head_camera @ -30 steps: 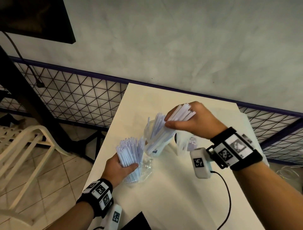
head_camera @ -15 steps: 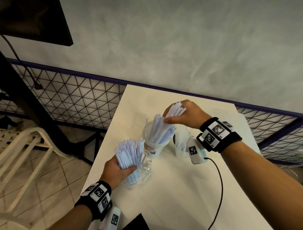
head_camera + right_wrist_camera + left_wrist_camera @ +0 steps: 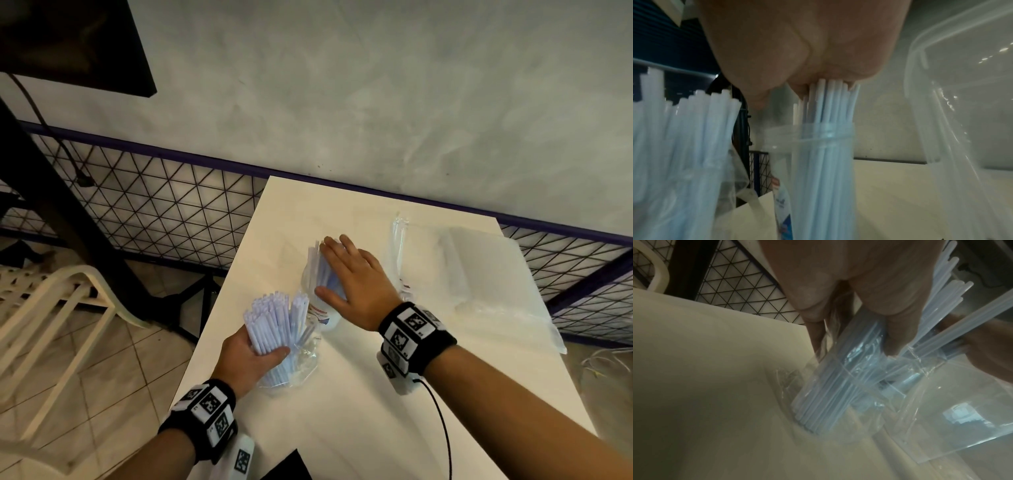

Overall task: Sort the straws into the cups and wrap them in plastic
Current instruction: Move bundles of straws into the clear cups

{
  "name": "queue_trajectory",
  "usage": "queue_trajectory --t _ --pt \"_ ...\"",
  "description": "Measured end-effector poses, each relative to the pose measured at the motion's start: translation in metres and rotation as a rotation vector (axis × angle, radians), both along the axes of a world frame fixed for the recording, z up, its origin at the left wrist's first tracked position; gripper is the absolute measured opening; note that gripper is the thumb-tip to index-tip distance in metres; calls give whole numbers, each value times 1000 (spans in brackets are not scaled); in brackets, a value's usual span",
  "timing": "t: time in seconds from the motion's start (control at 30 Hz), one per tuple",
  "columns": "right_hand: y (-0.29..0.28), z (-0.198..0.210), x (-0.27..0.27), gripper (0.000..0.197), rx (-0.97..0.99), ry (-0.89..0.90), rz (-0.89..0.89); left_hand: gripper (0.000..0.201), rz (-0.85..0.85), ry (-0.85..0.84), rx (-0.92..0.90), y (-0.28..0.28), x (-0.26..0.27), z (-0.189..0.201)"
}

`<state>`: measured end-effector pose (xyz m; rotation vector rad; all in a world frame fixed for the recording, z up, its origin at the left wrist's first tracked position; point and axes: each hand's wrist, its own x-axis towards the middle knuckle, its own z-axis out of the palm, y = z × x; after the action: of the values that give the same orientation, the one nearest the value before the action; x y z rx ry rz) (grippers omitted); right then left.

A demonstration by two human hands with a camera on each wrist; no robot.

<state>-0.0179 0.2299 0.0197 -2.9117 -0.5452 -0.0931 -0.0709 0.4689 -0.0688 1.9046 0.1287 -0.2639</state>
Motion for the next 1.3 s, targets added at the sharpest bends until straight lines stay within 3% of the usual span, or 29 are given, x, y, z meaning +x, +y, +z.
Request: queue_trajectory --t 0.17,0.27,0.37,0.5,0.6,0.67,0.73,0.87,1.03,1.2,1.3 --pt "8 2 12 73 47 -87 -36 37 -1 -2 14 -1 1 0" --pt "16 1 19 61 -115 -97 40 38 -4 -17 44 -1 1 0" --pt "22 5 22 64 -170 -82 -22 38 -4 -20 58 0 1 -1" --pt "27 26 6 51 190 -87 26 38 -2 -17 56 1 1 -3" --pt "22 42 -20 46 568 92 90 35 22 -12 45 1 1 -4" --pt "18 42 -40 63 624 267 36 32 29 -7 20 1 1 -3" --pt "15 29 -56 78 574 334 -9 30 20 -10 -2 0 -1 -1" --pt "20 -12 -74 84 593 392 -111 34 -14 -36 -19 -4 -5 3" --pt "29 -30 -77 66 827 382 -246 32 -45 -32 -20 -4 -8 0" --pt "35 -33 -75 39 734 292 -145 29 -102 -56 -41 -5 -11 8" --pt "38 -27 -72 28 658 203 -40 40 -127 -94 -97 -8 -10 13"
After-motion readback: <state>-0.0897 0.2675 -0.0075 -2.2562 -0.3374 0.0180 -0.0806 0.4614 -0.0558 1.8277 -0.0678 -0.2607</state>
